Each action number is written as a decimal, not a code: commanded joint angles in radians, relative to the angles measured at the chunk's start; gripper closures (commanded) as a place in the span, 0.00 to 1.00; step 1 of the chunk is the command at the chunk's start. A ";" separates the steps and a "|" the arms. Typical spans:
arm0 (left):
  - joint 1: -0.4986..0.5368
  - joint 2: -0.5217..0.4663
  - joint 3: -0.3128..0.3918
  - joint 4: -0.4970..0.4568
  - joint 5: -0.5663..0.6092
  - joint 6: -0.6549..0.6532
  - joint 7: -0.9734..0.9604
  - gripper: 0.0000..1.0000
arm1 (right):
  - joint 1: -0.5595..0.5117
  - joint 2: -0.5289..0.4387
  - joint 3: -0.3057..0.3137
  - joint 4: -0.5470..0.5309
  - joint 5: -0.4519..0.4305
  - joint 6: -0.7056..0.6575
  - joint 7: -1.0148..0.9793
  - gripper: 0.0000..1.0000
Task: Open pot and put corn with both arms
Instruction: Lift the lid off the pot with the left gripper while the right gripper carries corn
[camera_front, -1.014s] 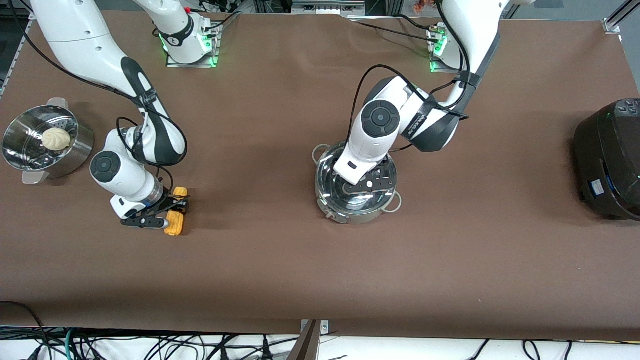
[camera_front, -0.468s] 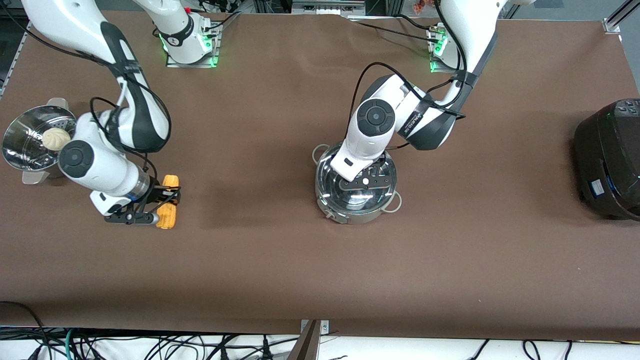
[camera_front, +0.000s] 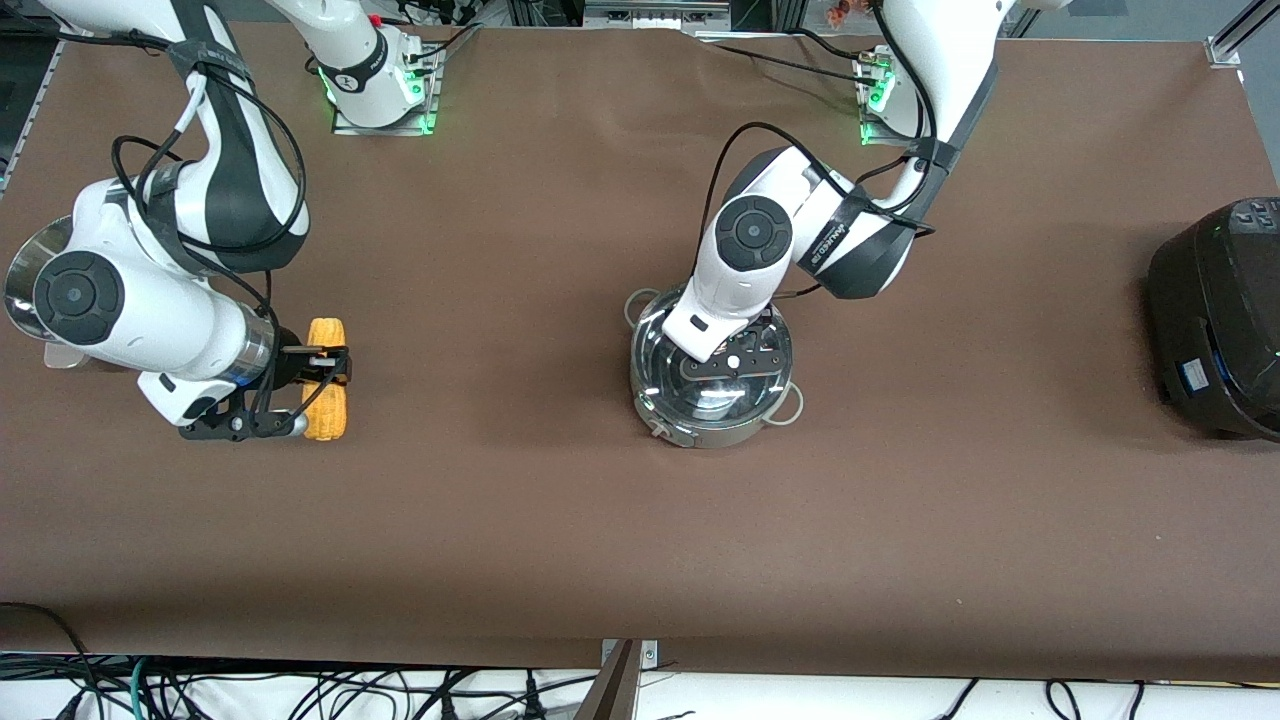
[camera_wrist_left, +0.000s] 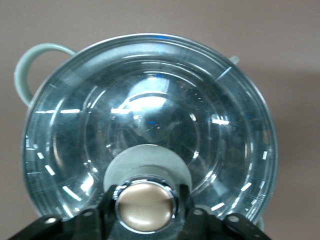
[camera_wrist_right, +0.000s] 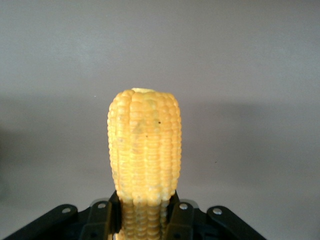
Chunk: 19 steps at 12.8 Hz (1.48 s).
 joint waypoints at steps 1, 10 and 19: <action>0.001 -0.011 -0.006 -0.015 0.006 0.011 0.010 0.81 | -0.002 0.008 0.012 0.022 0.005 -0.024 -0.005 1.00; 0.026 -0.094 -0.001 -0.015 0.000 -0.108 0.010 1.00 | 0.151 0.009 0.022 0.033 0.004 -0.010 0.121 1.00; 0.233 -0.253 0.043 -0.069 -0.046 -0.285 0.405 1.00 | 0.392 0.134 0.019 0.169 -0.002 0.048 0.494 1.00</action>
